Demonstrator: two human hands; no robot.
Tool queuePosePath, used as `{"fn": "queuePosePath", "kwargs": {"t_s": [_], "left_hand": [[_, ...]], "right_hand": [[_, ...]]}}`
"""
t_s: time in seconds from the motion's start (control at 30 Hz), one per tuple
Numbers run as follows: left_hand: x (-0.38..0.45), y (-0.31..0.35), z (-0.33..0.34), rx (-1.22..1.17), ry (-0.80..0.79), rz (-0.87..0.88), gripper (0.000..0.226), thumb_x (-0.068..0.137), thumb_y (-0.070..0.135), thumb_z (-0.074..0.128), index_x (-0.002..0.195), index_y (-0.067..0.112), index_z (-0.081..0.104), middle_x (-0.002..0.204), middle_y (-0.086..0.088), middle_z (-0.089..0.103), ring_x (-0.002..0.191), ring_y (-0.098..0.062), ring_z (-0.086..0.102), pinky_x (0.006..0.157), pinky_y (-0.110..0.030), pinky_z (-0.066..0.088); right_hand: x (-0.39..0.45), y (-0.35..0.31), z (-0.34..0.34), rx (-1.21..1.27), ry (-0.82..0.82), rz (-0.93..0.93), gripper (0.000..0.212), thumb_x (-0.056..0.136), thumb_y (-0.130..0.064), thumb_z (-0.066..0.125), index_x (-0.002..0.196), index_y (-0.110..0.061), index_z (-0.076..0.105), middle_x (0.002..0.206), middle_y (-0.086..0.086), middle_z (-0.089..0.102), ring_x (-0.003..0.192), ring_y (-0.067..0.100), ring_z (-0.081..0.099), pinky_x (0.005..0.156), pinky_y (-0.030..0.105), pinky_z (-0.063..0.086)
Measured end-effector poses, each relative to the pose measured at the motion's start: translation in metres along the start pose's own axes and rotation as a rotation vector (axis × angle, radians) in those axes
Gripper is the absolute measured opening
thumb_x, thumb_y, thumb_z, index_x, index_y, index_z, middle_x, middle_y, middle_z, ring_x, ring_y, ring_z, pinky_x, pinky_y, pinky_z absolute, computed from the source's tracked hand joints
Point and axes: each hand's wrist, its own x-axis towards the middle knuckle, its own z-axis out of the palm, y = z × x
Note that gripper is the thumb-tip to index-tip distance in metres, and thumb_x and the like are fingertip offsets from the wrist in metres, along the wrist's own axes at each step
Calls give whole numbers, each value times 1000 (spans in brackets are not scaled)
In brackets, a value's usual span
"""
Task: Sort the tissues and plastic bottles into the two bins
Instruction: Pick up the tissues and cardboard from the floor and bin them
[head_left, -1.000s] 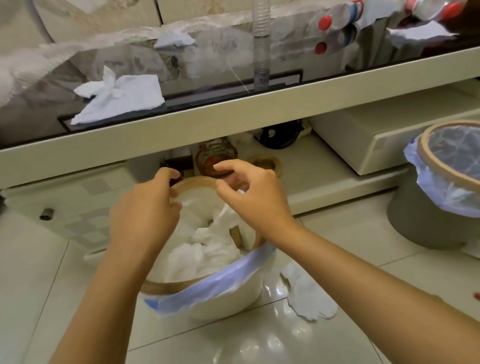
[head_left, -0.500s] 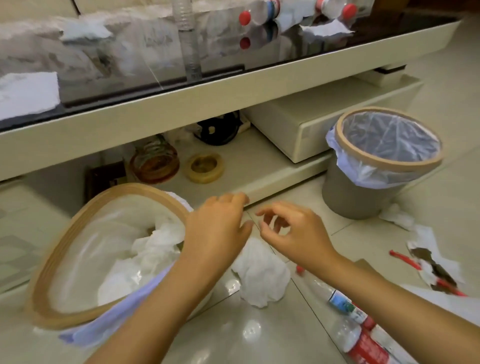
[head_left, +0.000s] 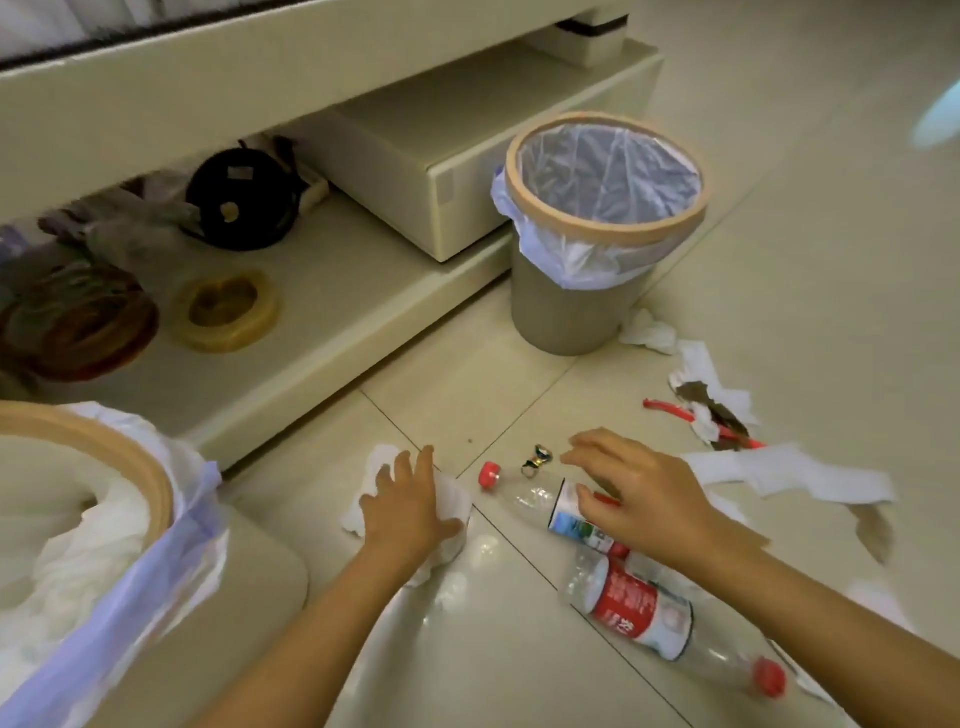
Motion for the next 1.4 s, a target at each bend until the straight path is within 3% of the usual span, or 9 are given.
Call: {"fn": "queuePosePath", "kwargs": {"t_s": [0.1, 0.2, 0.3, 0.4, 0.6, 0.73, 0.93, 1.1, 1.4], "left_hand": [[9, -1, 22, -65, 49, -8, 102, 73, 53, 72, 150, 28, 9, 153, -1, 24, 135, -26, 31, 101, -48, 39], [13, 0, 36, -85, 97, -1, 97, 73, 49, 70, 149, 27, 13, 146, 2, 33, 129, -23, 37, 94, -44, 45], [18, 4, 44, -121, 118, 48, 63, 82, 31, 61, 139, 26, 34, 132, 0, 47, 116, -22, 46, 81, -35, 47], [30, 8, 36, -311, 114, 24, 28, 90, 17, 49, 116, 20, 60, 112, -4, 63, 102, -25, 58, 81, -32, 47], [78, 51, -12, -585, 254, 284, 26, 89, 9, 58, 112, 20, 64, 111, -3, 66, 100, -22, 60, 82, -28, 47], [95, 108, -12, -385, -116, 560, 40, 84, 8, 66, 121, 22, 59, 118, 3, 56, 100, -13, 52, 76, -15, 41], [102, 130, 17, 123, -108, 311, 88, 67, 43, 81, 139, 20, 37, 143, -5, 34, 130, -30, 35, 99, -42, 39], [101, 112, 31, 194, 45, 320, 68, 75, 41, 73, 129, 13, 43, 125, -10, 46, 107, -31, 52, 78, -38, 47], [103, 106, 28, -28, 36, 367, 32, 71, 24, 70, 101, 20, 60, 90, -2, 61, 74, -24, 58, 63, -32, 49]], "right_hand": [[-19, 20, 3, -62, -54, 48, 47, 89, -49, 48, 134, -40, 42, 146, -14, 34, 122, 3, 46, 85, 18, 40], [-33, 31, 2, -37, -73, 152, 55, 88, -53, 50, 140, -42, 35, 149, -12, 31, 114, 7, 51, 80, 19, 43], [-48, 41, 4, -27, -73, 203, 51, 85, -51, 45, 134, -35, 48, 142, -6, 43, 91, 4, 54, 63, 7, 29], [-61, 54, 9, -26, -84, 274, 46, 81, -36, 63, 126, -33, 54, 134, -5, 51, 80, 3, 55, 57, 3, 18], [-74, 76, 23, -3, -11, 361, 34, 78, -26, 71, 111, -23, 63, 127, -4, 53, 75, 8, 60, 49, 10, 32], [-74, 85, 33, -15, 9, 444, 37, 84, -30, 66, 120, -21, 59, 137, -2, 47, 91, 16, 64, 62, 24, 52], [-69, 101, 50, -68, -151, 486, 59, 88, -39, 56, 140, -23, 36, 144, 3, 39, 116, 23, 50, 84, 40, 52], [-59, 114, 57, -42, -222, 512, 74, 87, -49, 53, 148, -25, 18, 148, 2, 35, 129, 23, 39, 99, 40, 41], [-41, 118, 58, 82, -191, 551, 78, 78, -43, 64, 143, -28, 23, 131, 0, 43, 116, 21, 44, 88, 39, 45]]}}
